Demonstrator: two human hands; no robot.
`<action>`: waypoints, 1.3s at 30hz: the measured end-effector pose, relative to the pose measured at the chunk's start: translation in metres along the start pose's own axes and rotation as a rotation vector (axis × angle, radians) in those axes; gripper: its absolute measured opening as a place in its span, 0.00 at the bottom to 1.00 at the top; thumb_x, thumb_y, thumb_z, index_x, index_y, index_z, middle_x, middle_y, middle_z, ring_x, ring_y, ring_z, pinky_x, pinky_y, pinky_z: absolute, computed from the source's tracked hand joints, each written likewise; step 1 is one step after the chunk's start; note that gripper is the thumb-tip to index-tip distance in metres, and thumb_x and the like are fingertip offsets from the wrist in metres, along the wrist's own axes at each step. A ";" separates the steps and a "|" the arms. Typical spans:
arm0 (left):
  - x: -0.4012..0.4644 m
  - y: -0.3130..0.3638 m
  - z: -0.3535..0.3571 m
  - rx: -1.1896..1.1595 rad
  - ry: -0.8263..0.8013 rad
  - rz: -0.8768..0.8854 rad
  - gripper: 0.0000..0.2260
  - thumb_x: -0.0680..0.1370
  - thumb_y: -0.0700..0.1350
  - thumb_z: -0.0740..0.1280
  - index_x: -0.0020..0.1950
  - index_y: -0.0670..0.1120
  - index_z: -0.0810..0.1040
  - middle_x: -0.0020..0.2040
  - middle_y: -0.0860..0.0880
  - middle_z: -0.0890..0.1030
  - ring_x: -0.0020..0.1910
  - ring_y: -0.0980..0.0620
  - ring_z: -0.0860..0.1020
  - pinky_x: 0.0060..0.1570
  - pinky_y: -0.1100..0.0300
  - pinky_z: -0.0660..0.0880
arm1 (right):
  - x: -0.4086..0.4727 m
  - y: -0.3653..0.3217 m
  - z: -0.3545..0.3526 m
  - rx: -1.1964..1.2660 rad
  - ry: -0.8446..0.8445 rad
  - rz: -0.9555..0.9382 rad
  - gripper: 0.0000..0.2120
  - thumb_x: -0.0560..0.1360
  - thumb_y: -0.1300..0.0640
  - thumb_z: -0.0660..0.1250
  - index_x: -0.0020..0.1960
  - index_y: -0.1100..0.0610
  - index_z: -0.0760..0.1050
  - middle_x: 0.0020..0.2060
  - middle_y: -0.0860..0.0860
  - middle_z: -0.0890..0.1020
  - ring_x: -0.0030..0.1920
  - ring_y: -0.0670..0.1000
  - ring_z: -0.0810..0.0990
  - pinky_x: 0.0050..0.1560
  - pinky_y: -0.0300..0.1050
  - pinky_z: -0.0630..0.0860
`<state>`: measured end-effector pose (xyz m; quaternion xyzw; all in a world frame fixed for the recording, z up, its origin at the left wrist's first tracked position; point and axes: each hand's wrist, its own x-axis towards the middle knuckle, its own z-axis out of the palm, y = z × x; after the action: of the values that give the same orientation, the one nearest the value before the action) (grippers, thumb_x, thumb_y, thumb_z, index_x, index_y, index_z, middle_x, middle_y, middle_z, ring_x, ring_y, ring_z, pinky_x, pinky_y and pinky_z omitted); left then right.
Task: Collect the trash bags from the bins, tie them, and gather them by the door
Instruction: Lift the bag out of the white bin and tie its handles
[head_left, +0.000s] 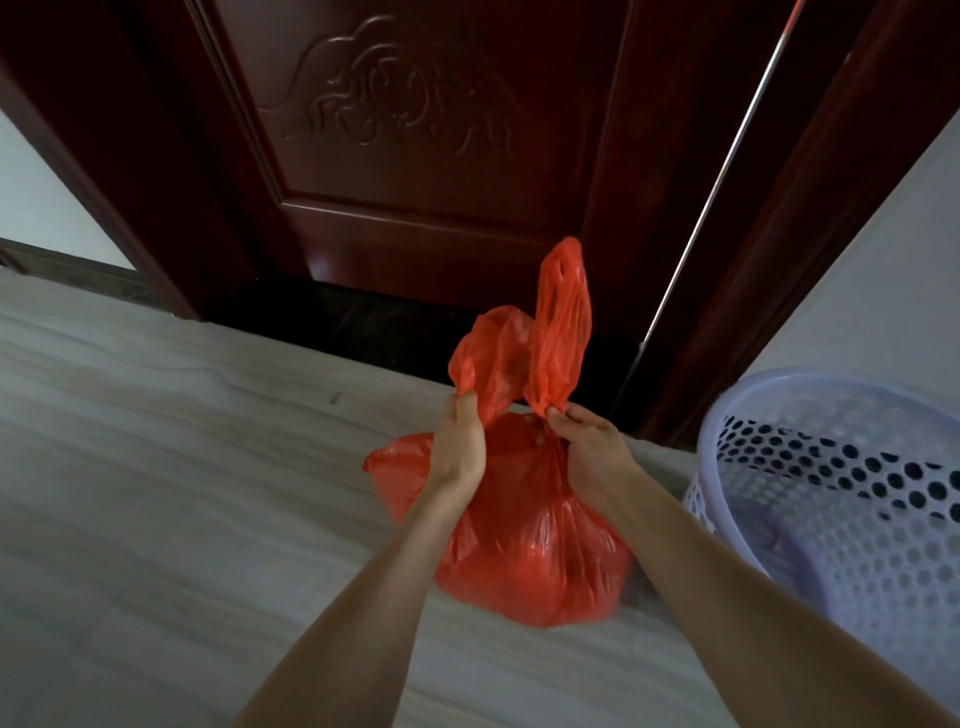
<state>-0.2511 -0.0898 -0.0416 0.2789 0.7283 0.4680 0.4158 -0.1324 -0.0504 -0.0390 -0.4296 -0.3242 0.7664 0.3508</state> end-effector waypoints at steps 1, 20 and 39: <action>0.002 0.000 -0.001 -0.048 -0.047 -0.004 0.24 0.78 0.57 0.47 0.62 0.47 0.74 0.59 0.45 0.78 0.59 0.46 0.75 0.66 0.48 0.69 | 0.001 -0.001 -0.002 0.020 -0.011 0.001 0.10 0.78 0.65 0.59 0.44 0.60 0.78 0.31 0.53 0.82 0.31 0.48 0.80 0.38 0.41 0.80; -0.006 0.000 -0.004 0.224 -0.239 0.304 0.12 0.73 0.34 0.67 0.36 0.50 0.73 0.43 0.47 0.81 0.49 0.49 0.80 0.54 0.57 0.75 | -0.007 -0.013 -0.015 -0.102 -0.263 0.084 0.09 0.76 0.66 0.59 0.46 0.60 0.78 0.27 0.49 0.81 0.27 0.44 0.77 0.33 0.35 0.77; -0.018 -0.002 -0.007 0.650 -0.031 0.810 0.12 0.70 0.33 0.62 0.49 0.46 0.66 0.38 0.49 0.75 0.40 0.47 0.77 0.49 0.54 0.69 | 0.002 -0.001 0.005 -1.044 0.234 -0.455 0.11 0.76 0.63 0.60 0.55 0.58 0.79 0.51 0.54 0.82 0.51 0.51 0.79 0.52 0.38 0.72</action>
<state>-0.2483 -0.1077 -0.0354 0.6599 0.6634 0.3370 0.1039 -0.1377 -0.0495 -0.0369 -0.5471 -0.7024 0.3576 0.2819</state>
